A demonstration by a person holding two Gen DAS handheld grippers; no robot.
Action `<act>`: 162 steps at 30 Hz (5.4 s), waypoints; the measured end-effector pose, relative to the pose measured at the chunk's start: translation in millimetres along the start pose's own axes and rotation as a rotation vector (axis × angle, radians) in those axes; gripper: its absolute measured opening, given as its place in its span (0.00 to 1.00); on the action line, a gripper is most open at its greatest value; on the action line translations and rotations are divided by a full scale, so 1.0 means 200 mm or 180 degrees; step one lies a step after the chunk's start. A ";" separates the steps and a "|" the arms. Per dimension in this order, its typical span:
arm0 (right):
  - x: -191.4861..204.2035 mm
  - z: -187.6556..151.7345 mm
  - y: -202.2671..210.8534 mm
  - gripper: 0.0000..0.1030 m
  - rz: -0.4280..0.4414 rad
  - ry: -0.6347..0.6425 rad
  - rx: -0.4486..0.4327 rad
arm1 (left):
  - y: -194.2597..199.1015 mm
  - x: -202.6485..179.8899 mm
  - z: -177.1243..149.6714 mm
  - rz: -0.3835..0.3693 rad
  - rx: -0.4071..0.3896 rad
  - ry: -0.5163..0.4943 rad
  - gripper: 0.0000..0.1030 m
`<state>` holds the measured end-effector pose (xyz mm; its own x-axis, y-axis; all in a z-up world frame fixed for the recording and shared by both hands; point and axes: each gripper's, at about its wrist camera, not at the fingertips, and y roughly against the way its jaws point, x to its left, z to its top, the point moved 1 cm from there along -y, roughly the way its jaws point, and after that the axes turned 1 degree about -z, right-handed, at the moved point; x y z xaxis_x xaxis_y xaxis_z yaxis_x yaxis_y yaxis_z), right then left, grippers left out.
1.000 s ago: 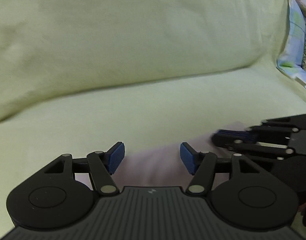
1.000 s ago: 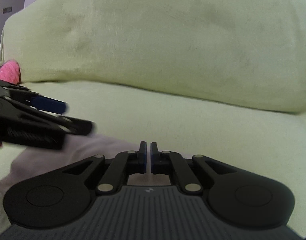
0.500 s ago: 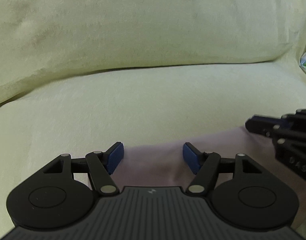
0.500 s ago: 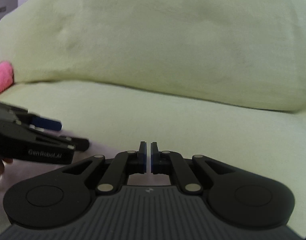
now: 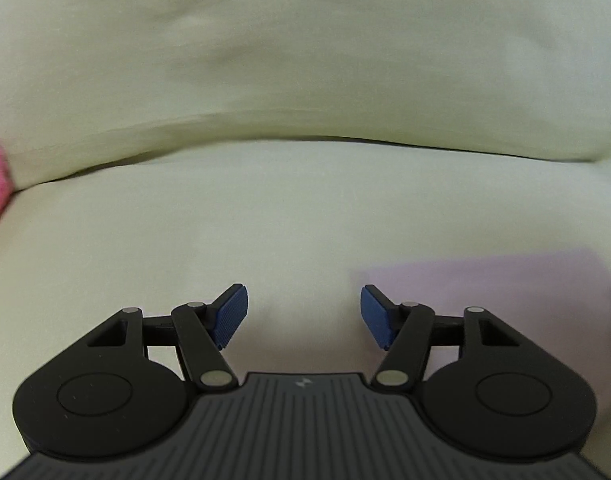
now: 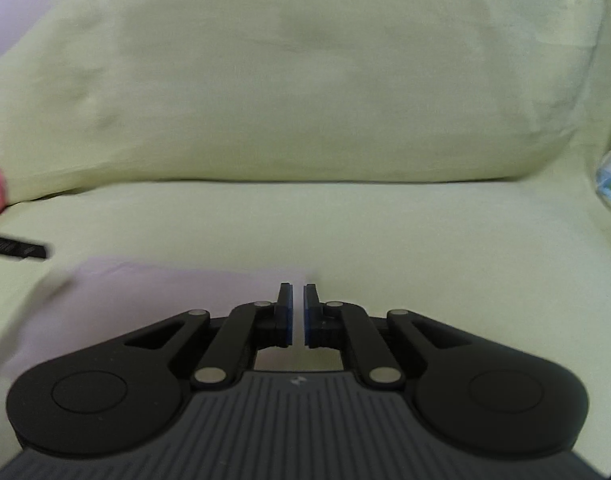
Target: Fold clothes
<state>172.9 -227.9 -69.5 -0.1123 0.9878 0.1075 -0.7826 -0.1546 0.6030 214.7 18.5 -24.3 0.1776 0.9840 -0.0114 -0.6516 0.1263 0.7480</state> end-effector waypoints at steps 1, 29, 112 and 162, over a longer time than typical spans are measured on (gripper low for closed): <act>0.05 -0.04 0.01 0.03 0.0045 0.0015 0.0066 | 0.02 -0.04 -0.02 -0.0032 0.0021 -0.0027 0.64; 1.10 -0.35 0.12 0.14 0.0999 0.3509 0.0079 | 0.28 0.19 -0.44 -0.0912 0.0637 0.0545 0.65; 1.08 -0.48 0.30 0.01 0.0859 0.2603 -0.0274 | -0.12 0.43 -0.36 -0.1880 0.0926 0.1688 0.07; -0.11 -0.23 0.13 0.32 0.0534 -0.1209 0.0127 | -0.07 -0.17 -0.18 -0.1496 0.0834 0.1033 0.10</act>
<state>127.0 -253.1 -92.4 0.0035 0.8738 0.4862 -0.7475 -0.3207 0.5817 190.4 -11.7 -58.1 0.1415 0.8239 -0.5488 -0.3486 0.5603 0.7513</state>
